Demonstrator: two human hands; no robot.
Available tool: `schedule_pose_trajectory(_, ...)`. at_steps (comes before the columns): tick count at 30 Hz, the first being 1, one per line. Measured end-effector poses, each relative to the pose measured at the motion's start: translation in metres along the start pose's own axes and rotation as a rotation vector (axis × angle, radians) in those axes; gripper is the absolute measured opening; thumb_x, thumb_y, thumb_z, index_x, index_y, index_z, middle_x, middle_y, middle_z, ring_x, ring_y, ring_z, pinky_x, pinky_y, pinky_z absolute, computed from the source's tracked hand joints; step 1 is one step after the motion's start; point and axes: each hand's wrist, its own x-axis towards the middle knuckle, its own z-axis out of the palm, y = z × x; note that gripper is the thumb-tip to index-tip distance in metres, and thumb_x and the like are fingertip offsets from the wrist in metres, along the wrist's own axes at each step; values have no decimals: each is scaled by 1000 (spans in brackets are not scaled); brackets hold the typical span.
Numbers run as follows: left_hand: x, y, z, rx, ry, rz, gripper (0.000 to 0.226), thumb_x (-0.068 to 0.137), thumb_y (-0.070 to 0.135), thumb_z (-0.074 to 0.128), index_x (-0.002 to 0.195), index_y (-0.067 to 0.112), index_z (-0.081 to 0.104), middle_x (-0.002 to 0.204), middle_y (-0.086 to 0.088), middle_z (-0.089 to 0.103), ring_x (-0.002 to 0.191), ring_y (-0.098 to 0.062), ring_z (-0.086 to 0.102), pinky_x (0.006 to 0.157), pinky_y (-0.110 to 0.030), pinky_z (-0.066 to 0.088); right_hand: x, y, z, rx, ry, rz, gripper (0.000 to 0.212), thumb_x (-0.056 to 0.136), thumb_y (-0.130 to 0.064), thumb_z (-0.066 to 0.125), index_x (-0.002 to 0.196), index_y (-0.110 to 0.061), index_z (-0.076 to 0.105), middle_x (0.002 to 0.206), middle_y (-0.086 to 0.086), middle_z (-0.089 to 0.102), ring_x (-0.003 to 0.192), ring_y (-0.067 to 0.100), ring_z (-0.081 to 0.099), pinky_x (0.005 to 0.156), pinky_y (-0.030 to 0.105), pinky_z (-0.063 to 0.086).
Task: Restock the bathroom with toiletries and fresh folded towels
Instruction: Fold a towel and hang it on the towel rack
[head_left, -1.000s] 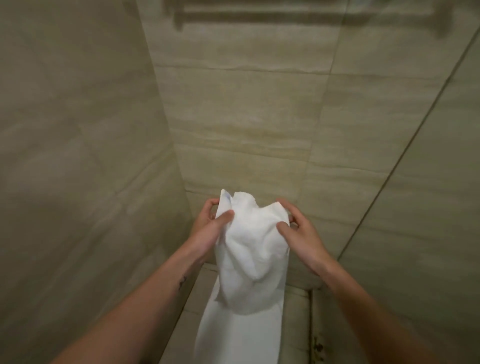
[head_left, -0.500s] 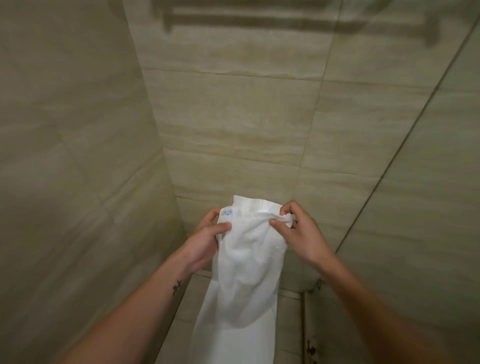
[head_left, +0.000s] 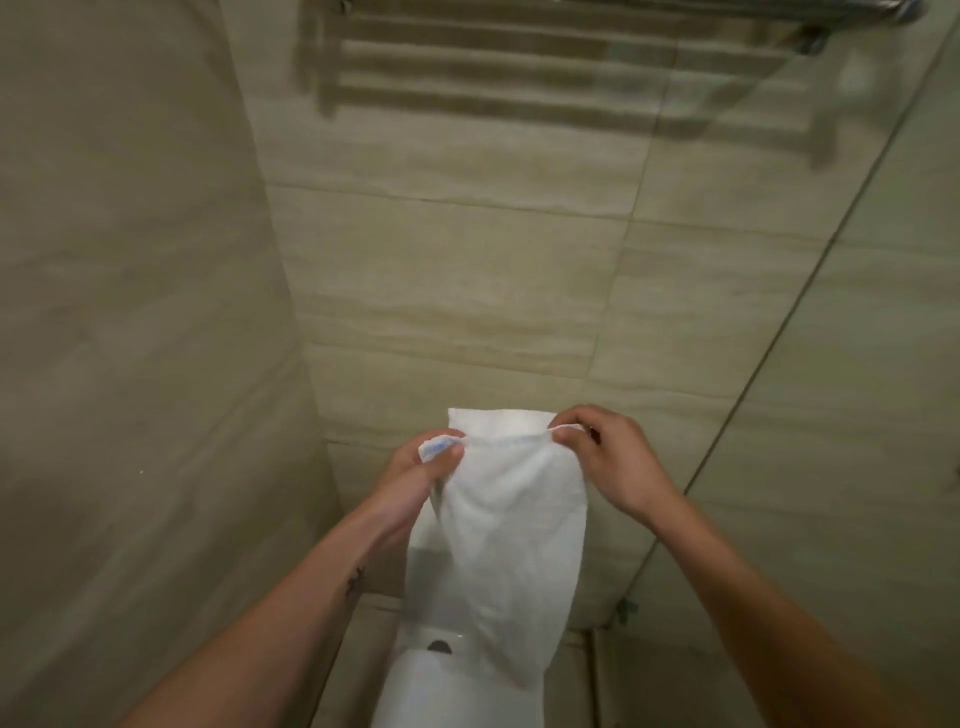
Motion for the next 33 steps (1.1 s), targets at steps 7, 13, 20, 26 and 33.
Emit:
schedule_pose_trajectory(7,33,36,-17,91,-132,105,14,94,5,61,102,6,73,99,0,74,89,-9,67,74,-17,51,31,-18,-7,-9,57,-46,15,94,-16,61,87,-27,67,94,-15,68,88,-5,60,76,11,42)
schedule_pose_trajectory(13,55,75,-25,74,-128,191,15,93,3,62,102,5,74,103,0,75,93,-9,68,80,-17,51,52,-35,-14,3,80,-42,11,96,-17,58,89,-19,67,88,-16,66,76,-7,57,69,11,41)
schedule_pose_trajectory(20,78,129,-25,194,-34,381,18,91,1,65,93,15,77,96,5,75,86,1,67,77,-11,49,83,-66,-25,-21,147,-43,11,97,-18,57,88,-19,64,83,-13,66,75,-4,57,69,16,44)
schedule_pose_trajectory(26,97,170,-36,280,33,445,10,86,4,73,94,9,77,96,3,74,75,8,65,68,-7,48,108,-97,-43,-37,151,-30,12,93,-16,63,83,-17,70,78,-2,73,78,10,66,70,16,47)
schedule_pose_trajectory(33,109,214,-49,330,35,479,14,81,7,79,95,7,79,94,1,76,72,7,66,65,-8,48,136,-128,-60,-125,231,-52,14,91,-16,66,78,-19,70,80,-7,72,75,5,66,72,20,51)
